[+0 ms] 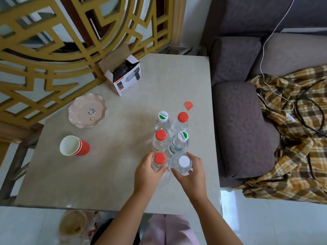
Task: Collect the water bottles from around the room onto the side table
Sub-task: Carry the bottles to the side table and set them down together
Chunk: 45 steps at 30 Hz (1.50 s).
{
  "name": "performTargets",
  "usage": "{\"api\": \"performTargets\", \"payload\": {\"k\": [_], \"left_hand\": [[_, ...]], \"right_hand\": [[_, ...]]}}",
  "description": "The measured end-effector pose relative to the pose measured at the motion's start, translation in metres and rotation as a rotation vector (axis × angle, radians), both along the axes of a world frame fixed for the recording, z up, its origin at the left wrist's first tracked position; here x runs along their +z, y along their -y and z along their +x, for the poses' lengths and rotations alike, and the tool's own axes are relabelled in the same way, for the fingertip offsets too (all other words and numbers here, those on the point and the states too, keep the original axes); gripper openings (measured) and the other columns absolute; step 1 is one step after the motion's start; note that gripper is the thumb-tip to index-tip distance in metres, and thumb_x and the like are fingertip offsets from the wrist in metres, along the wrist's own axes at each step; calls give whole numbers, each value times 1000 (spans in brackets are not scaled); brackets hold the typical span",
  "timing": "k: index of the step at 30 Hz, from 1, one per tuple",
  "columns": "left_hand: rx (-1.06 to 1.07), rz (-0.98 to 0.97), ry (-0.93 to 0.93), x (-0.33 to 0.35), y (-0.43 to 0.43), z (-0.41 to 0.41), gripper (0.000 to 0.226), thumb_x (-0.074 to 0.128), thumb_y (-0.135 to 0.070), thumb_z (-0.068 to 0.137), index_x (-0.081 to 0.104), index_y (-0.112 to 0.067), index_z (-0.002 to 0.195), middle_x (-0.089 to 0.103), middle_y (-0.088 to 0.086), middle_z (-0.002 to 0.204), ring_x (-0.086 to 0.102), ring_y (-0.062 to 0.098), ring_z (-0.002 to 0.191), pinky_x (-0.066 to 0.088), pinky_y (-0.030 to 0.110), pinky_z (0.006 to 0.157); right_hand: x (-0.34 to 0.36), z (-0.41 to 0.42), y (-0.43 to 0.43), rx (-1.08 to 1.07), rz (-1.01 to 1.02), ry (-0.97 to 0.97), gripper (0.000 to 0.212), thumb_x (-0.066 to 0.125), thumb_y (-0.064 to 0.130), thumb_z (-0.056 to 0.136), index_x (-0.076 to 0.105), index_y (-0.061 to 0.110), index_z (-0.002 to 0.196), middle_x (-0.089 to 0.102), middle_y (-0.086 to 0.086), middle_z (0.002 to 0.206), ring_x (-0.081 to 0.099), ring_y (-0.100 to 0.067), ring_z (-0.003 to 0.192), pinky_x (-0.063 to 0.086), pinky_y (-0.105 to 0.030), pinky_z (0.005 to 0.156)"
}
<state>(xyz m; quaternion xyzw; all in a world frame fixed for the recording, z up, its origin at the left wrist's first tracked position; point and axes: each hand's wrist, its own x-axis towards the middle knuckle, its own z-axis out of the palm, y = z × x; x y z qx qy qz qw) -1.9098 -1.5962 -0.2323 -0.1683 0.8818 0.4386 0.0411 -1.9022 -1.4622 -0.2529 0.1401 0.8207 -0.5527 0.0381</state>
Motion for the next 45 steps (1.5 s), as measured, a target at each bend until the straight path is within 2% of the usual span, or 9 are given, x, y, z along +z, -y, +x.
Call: {"api": "performTargets", "payload": {"k": [8,13,17,20,24,27,30,37,45], "left_hand": [[9,16,10,2,-1,1,49,78,-21,71,59,-13,116,65,-2,113,50,2,94,36,13,81],[0,10,27,2,-2,0,55,79,-22,70,57,-13,119,63,-1,116,52,5,100,36,13,82],[-30,27,59,5,1,2,62,80,-21,69,53,-13,124,59,-1,123,53,11,112,31,8,85],[-33,72,81,14,7,2,71,79,-24,69,46,-14,132,50,-5,131,43,5,118,25,6,89],[-40,105,57,30,18,-3,77,79,-28,69,40,-20,136,43,-14,129,35,-4,118,24,5,92],[-27,107,30,41,19,-12,74,78,-26,71,42,-20,135,45,-11,131,36,-3,117,23,4,91],[-37,100,37,47,15,-24,69,75,-25,75,42,-17,135,46,-3,138,38,1,119,25,7,91],[-83,75,11,51,9,-44,63,72,-20,77,44,-15,133,42,-15,119,34,-2,113,18,-13,77],[-72,51,27,50,8,-45,63,73,-19,77,44,-15,133,47,-1,137,33,-1,115,17,-14,78]], "right_hand": [[0,-2,0,20,4,26,64,84,16,62,44,34,109,44,16,106,48,10,101,46,-25,85],[3,-1,-3,62,12,82,68,84,20,62,40,37,112,45,12,111,49,9,100,46,-23,86],[14,3,-9,179,3,118,81,83,23,63,34,33,126,40,17,119,36,26,105,32,3,83],[34,3,-14,164,-36,99,76,78,30,69,27,39,125,31,33,119,29,32,106,24,9,81],[57,-19,-23,114,-51,28,63,68,38,73,40,27,129,45,23,125,40,13,116,29,-1,90],[62,-48,-24,113,44,-11,49,73,25,75,52,17,119,57,6,113,53,-7,106,39,-13,84],[59,-69,-16,148,118,38,46,76,26,73,56,17,113,57,5,107,54,-9,98,41,-18,79],[40,-85,-8,161,245,68,39,76,24,72,57,11,102,55,1,101,54,-12,89,38,-17,73],[40,-93,-16,288,257,40,33,76,15,73,63,7,103,59,-1,98,51,-8,82,34,2,68]]}}
